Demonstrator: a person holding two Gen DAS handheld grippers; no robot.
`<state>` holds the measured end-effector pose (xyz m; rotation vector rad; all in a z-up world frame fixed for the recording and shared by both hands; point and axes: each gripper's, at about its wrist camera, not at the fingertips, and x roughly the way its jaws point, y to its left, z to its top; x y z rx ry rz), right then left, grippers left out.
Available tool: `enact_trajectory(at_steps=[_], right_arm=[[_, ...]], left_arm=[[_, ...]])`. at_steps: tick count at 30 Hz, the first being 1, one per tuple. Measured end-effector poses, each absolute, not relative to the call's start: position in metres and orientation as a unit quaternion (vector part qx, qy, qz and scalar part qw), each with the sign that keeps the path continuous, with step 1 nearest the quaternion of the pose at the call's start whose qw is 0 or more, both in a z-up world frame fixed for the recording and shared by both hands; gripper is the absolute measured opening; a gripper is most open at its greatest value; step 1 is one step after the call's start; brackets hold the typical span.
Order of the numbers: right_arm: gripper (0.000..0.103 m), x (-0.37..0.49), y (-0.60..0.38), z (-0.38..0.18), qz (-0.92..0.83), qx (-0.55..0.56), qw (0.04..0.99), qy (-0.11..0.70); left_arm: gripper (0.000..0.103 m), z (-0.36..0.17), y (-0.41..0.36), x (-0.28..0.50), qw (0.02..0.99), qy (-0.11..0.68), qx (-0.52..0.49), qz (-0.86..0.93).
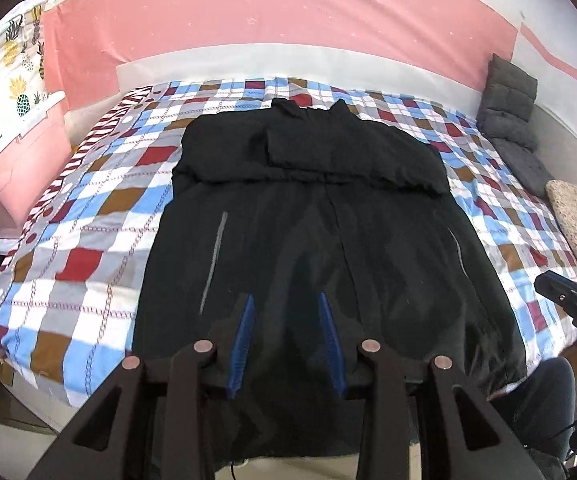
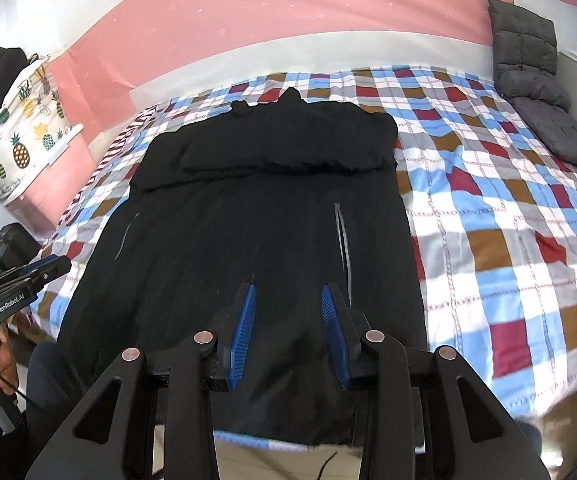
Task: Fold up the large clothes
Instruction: 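Open the right tool and withdraw it from the folded sleeve, then move both tools down to the jacket hem, fingers open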
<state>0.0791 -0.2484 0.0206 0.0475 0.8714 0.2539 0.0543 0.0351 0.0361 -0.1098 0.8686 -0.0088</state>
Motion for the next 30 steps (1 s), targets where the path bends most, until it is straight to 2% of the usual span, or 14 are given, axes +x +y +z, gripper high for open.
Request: enact_trajectory(at_steps=[3, 10, 14, 30], right_arm=[[0.046, 0.067, -0.248, 0.019, 0.124, 0.024, 0.899, 0.420], [0.048, 0.043, -0.245, 0.016, 0.131, 0.021, 0.898, 0.419], [0.051, 0.035, -0.246, 0.013, 0.132, 0.019, 0.898, 0.420], [0.051, 0.034, -0.264, -0.007, 0.112, 0.026, 0.889, 0.443]], left_arm=[[0.036, 0.035, 0.030, 0.042, 0.905, 0.422, -0.051, -0.010], [0.036, 0.036, 0.023, 0.023, 0.905, 0.422, -0.045, -0.016], [0.042, 0.033, 0.025, 0.015, 0.904, 0.424, -0.045, -0.013], [0.043, 0.011, 0.037, 0.016, 0.893, 0.446, -0.052, 0.002]])
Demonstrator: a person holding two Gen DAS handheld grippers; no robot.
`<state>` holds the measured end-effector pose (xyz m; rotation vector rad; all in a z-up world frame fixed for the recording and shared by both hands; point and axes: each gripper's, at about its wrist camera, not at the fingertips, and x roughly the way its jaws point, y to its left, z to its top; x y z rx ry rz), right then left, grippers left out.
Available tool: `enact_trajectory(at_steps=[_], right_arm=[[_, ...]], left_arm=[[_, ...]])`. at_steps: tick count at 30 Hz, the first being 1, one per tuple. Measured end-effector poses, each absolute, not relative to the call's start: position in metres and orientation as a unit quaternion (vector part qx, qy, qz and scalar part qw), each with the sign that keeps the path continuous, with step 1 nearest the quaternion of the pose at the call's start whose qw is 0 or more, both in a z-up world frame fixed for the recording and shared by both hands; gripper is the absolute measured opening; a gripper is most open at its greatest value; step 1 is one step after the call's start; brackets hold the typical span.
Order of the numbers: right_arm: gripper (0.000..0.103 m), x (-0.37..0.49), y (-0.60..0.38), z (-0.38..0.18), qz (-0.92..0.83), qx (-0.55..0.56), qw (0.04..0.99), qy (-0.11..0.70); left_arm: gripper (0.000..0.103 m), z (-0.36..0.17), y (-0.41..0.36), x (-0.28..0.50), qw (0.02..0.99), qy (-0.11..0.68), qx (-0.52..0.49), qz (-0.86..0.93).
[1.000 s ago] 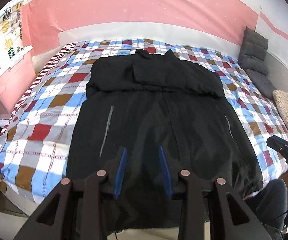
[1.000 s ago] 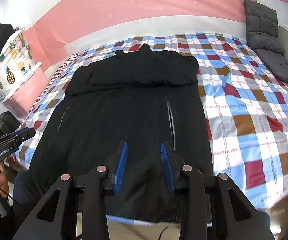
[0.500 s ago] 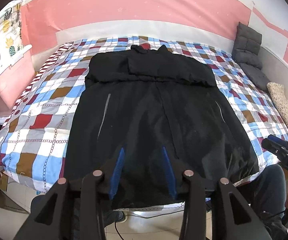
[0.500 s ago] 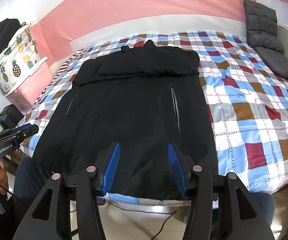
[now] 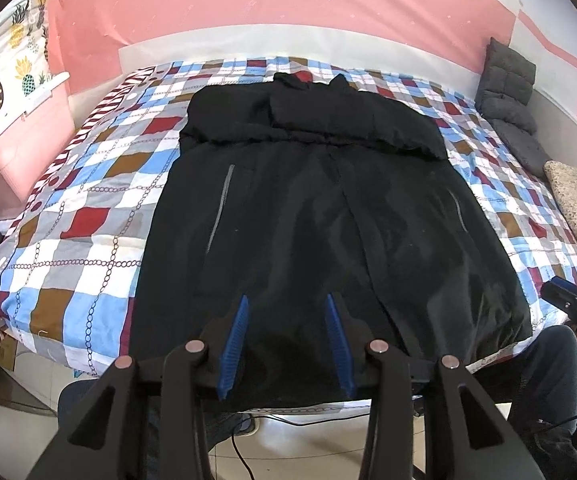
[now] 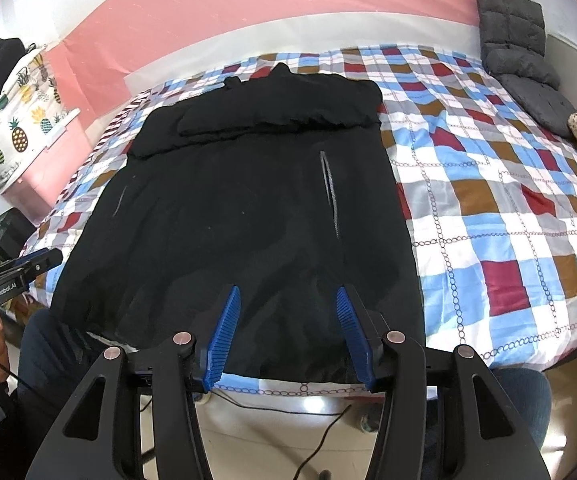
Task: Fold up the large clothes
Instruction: 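Move both tools down to the jacket hem, fingers open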
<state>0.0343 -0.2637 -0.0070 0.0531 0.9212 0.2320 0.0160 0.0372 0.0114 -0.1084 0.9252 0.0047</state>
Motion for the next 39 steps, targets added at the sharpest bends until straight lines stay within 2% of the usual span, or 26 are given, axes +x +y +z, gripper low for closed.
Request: enact_trajectory(at_steps=[12, 15, 16, 32, 39], right_arm=[[0.052, 0.048, -0.281, -0.033, 0.091, 0.038, 0.874, 0.476], [0.062, 0.051, -0.288, -0.040, 0.085, 0.045, 0.870, 0.484], [0.062, 0.052, -0.291, -0.043, 0.081, 0.047, 0.868, 0.488], [0.063, 0.093, -0.358, -0.094, 0.027, 0.129, 0.831, 0.540], [0.064, 0.092, -0.359, -0.113, 0.085, 0.198, 0.794, 0.569]], left_arm=[[0.050, -0.012, 0.084, 0.026, 0.880, 0.466, -0.080, 0.049], [0.051, -0.019, 0.095, 0.029, 0.876, 0.472, -0.084, 0.058], [0.051, -0.021, 0.098, 0.030, 0.874, 0.474, -0.086, 0.061], [0.065, -0.084, 0.172, 0.052, 0.819, 0.540, -0.178, 0.075], [0.065, -0.095, 0.167, 0.044, 0.810, 0.543, -0.218, 0.033]])
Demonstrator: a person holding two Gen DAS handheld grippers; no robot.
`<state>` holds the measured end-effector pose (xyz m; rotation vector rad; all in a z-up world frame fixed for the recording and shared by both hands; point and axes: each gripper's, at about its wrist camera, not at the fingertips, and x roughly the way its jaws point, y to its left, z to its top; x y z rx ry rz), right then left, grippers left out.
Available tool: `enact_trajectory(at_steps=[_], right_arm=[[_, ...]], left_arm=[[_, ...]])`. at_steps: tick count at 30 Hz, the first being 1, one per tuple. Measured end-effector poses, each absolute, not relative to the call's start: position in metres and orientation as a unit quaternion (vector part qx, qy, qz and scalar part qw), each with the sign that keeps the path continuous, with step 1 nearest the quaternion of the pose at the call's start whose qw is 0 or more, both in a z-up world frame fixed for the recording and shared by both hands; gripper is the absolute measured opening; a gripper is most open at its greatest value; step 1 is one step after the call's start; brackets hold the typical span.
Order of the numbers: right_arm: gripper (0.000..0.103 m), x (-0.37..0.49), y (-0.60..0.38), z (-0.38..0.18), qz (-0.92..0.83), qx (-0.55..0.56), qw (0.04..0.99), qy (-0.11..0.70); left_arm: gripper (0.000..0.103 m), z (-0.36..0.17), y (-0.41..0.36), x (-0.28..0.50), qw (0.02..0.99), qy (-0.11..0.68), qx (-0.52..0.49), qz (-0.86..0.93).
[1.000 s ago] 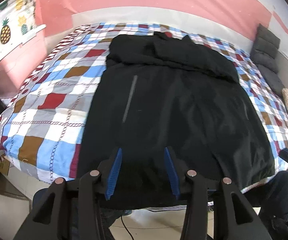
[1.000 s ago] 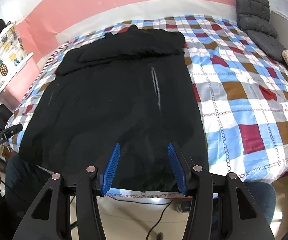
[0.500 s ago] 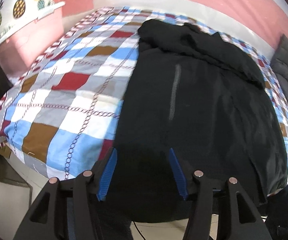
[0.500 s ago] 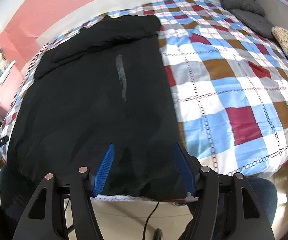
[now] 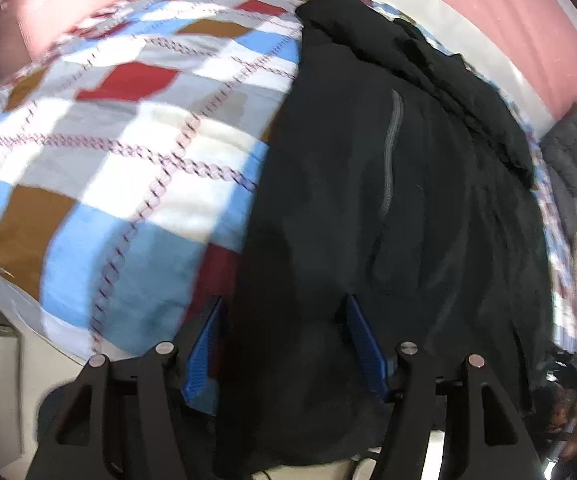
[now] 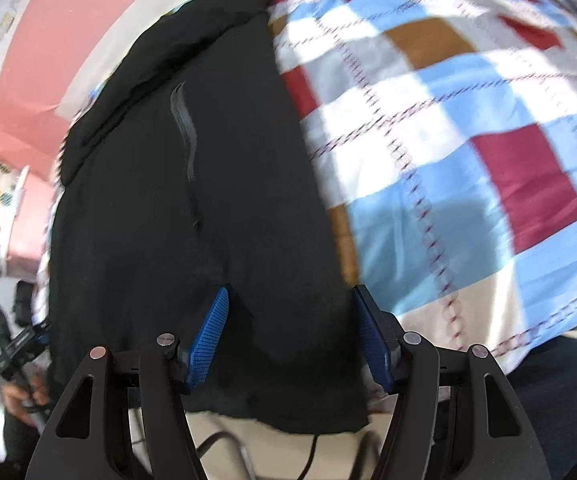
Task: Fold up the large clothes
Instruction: 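Grasp the hem with both tools and lift it toward the collar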
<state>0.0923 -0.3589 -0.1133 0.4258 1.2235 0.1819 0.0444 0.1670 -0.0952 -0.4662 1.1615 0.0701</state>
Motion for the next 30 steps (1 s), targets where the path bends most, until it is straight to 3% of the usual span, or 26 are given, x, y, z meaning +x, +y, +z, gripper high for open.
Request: enact_trajectory(at_steps=[11, 12, 13, 15, 18, 30], right_arm=[[0.065, 0.094, -0.361, -0.123, 0.115, 0.223, 0.778, 0.575], [0.062, 0.094, -0.359, -0.121, 0.112, 0.218, 0.779, 0.576], [0.052, 0.093, -0.356, -0.118, 0.115, 0.212, 0.781, 0.577], [0.034, 0.091, -0.357, -0.114, 0.131, 0.221, 0.778, 0.574], [0.026, 0.087, -0.357, -0.107, 0.147, 0.233, 0.778, 0.564], [0.020, 0.084, -0.366, -0.034, 0.197, 0.249, 0.811, 0.491]], left_arm=[[0.067, -0.102, 0.152, 0.052, 0.806, 0.557, -0.198, 0.020], [0.063, -0.100, 0.150, 0.050, 0.807, 0.557, -0.195, 0.022], [0.059, -0.098, 0.149, 0.050, 0.808, 0.558, -0.187, 0.024], [0.038, -0.095, 0.147, 0.047, 0.811, 0.556, -0.181, 0.020], [0.018, -0.084, 0.146, 0.045, 0.816, 0.549, -0.183, 0.011], [0.015, 0.007, 0.188, 0.025, 0.866, 0.414, -0.281, -0.012]])
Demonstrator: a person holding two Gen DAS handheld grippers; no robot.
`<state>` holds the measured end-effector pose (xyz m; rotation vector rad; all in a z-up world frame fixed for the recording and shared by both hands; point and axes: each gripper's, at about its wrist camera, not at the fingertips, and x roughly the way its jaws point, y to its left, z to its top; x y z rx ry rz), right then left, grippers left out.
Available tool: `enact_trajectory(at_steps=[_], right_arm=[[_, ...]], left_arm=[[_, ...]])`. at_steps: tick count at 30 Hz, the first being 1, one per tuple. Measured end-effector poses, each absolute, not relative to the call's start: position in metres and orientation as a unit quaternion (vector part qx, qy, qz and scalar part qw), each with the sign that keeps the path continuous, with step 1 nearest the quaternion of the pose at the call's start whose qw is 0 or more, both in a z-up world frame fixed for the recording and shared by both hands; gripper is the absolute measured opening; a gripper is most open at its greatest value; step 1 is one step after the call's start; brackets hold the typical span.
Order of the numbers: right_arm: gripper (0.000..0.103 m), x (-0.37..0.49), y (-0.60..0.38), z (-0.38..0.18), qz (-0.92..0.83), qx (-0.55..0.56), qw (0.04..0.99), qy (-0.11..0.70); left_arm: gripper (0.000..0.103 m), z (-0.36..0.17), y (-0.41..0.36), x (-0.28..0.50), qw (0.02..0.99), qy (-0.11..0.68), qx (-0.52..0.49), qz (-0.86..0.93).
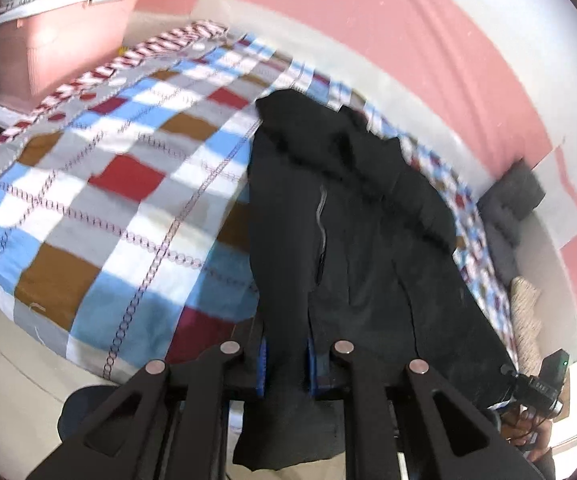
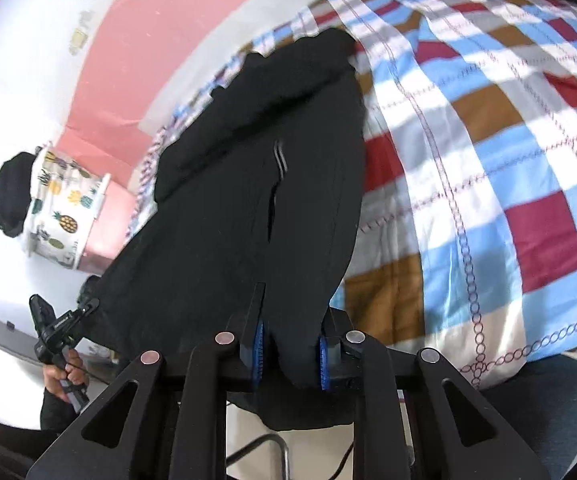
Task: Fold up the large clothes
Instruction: 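Grasp the hem with both tools and lift it toward the collar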
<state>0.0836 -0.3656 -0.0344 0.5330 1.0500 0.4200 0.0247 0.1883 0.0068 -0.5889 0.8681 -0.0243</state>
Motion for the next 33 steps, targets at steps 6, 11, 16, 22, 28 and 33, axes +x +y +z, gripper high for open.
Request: enact_trajectory(at_steps=[6, 11, 16, 22, 28, 33], right_arm=[[0.019, 0.099, -0.366, -0.008, 0.214, 0.276, 0.818, 0.457], [0.019, 0.121, -0.370, 0.023, 0.230, 0.290, 0.829, 0.420], [0.019, 0.158, -0.369, 0.060, 0.241, 0.289, 0.843, 0.384], [0.019, 0.229, -0.357, 0.087, 0.241, 0.281, 0.856, 0.360], [0.019, 0.317, -0.348, 0.085, 0.223, 0.299, 0.854, 0.362], [0.019, 0.380, -0.340, 0.065, 0.202, 0.315, 0.845, 0.383]], left_arm=[[0.015, 0.034, 0.202, 0.031, 0.871, 0.381, -0.308, -0.023], [0.015, 0.061, 0.211, 0.047, 0.882, 0.351, -0.313, -0.024], [0.015, 0.092, 0.221, 0.090, 0.895, 0.320, -0.308, -0.023], [0.015, 0.127, 0.226, 0.171, 0.906, 0.304, -0.292, -0.017], [0.015, 0.133, 0.230, 0.266, 0.904, 0.313, -0.289, -0.002], [0.015, 0.112, 0.229, 0.342, 0.895, 0.343, -0.286, 0.019]])
